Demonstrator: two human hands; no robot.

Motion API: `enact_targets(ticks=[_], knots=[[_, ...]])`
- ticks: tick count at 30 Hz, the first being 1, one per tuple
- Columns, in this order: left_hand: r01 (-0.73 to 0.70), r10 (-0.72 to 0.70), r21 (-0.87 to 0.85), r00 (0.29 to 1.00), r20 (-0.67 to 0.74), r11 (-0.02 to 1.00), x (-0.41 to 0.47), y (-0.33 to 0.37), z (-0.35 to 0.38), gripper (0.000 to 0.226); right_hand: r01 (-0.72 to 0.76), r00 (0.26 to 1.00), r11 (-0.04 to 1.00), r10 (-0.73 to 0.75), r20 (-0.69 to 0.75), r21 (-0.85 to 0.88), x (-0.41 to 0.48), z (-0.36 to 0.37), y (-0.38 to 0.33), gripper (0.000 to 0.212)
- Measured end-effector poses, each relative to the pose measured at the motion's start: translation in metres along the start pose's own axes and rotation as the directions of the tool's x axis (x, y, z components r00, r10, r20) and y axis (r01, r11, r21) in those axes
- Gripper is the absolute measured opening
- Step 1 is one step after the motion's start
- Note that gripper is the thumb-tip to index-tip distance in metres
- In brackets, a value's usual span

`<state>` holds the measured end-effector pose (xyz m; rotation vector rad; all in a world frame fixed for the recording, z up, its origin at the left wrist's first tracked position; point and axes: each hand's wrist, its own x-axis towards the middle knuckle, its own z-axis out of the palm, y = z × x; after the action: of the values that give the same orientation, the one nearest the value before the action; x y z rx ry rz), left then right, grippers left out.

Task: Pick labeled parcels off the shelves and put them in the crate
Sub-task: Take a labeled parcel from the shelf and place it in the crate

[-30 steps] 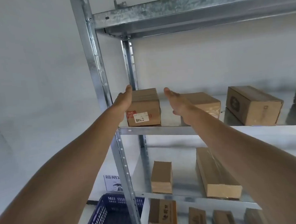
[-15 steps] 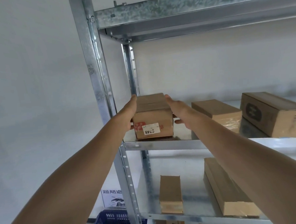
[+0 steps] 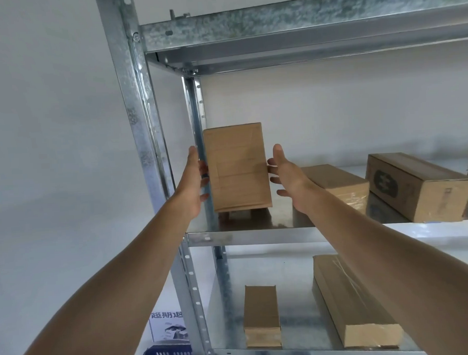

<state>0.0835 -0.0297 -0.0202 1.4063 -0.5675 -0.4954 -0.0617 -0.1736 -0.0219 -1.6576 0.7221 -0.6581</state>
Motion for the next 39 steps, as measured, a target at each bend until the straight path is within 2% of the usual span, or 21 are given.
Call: enact_targets(ticks=[2, 4, 7, 10, 18, 29, 37, 39], knots=[[0.029, -0.029, 0.031, 0.999, -0.014, 0.999, -0.002, 0.0, -0.004, 0.079, 0.002, 1.0, 1.0, -0.002, -0.006, -0.01, 0.0, -0.002, 0.001, 0.077], [0.046, -0.046, 0.036, 0.999, -0.013, 0.998, -0.003, 0.004, -0.007, 0.082, 0.016, 1.0, 1.0, -0.016, -0.009, -0.013, 0.001, -0.003, -0.001, 0.079], [0.057, -0.057, -0.009, 0.998, -0.006, 0.998, -0.004, 0.01, -0.008, 0.08, 0.034, 0.999, 0.999, -0.034, 0.016, -0.014, -0.003, -0.003, -0.007, 0.079], [0.05, -0.05, -0.046, 0.999, -0.008, 0.998, -0.007, 0.013, -0.009, 0.078, 0.036, 0.999, 0.997, -0.038, 0.031, 0.067, -0.007, -0.003, -0.01, 0.079], [-0.03, 0.029, -0.17, 1.0, -0.012, 0.985, -0.015, 0.014, -0.007, 0.065, 0.049, 0.999, 0.988, -0.051, 0.01, 0.149, -0.016, -0.005, -0.009, 0.076], [-0.015, 0.015, -0.15, 1.0, 0.0, 0.989, -0.018, 0.007, -0.01, 0.08, 0.075, 0.997, 0.987, -0.072, -0.026, 0.143, -0.013, -0.004, -0.003, 0.085], [-0.025, 0.026, -0.147, 1.0, 0.006, 0.989, -0.019, 0.002, -0.009, 0.073, 0.081, 0.997, 0.982, -0.077, -0.03, 0.171, -0.014, -0.002, -0.001, 0.069], [-0.043, 0.047, -0.147, 0.999, 0.023, 0.988, -0.02, 0.002, -0.007, 0.071, 0.079, 0.997, 0.979, -0.075, -0.028, 0.189, -0.012, 0.0, -0.001, 0.072]])
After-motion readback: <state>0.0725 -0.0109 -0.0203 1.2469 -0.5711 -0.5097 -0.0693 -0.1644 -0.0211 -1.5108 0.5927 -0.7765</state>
